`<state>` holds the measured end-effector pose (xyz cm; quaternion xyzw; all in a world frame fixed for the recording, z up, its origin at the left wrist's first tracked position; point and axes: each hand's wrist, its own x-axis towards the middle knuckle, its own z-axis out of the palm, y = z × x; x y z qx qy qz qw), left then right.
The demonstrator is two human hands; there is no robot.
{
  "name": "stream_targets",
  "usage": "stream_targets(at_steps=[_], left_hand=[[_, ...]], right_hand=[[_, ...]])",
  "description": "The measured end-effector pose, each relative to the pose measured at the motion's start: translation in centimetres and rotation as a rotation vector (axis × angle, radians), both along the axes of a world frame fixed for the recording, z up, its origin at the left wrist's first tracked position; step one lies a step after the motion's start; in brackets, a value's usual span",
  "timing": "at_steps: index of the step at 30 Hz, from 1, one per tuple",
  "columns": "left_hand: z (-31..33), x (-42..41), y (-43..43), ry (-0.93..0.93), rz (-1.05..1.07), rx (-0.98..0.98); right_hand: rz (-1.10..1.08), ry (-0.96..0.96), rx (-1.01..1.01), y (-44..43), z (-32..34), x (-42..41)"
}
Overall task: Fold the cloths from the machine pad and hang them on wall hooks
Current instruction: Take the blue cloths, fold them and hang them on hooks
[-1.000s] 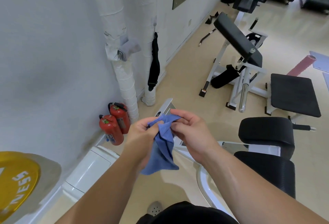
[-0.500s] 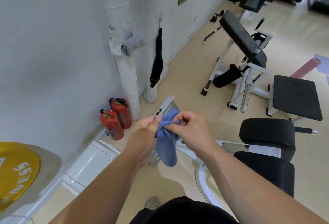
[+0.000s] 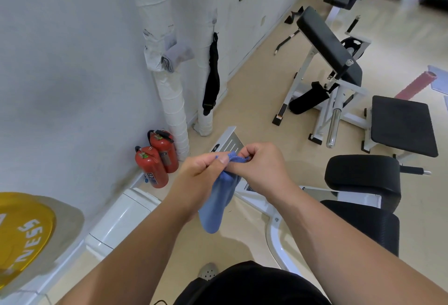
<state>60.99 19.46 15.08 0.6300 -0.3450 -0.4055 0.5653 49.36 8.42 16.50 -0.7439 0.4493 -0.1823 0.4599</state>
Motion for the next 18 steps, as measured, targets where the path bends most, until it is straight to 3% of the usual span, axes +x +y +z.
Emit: stream_targets(at_steps=[3, 10, 15, 18], left_hand=[[-0.6, 0.0, -0.1, -0.169, 0.029, -0.044], [-0.2, 1.3, -1.0, -0.145, 0.138, 0.049], [0.5, 3.8, -1.2, -0.139, 0.203, 0.032], [0.6, 5.4, -1.2, -0.179, 0.262, 0.044]], right_hand=[[0.0, 0.0, -0.009, -0.2, -0.1, 0.0], [0.187, 0.032, -0.177, -1.3, -1.7, -0.2], [0.547, 0.421, -0.344, -4.2, -6.8, -2.2], [0.652, 0.701, -0.392, -5.3, -8.7, -3.6]])
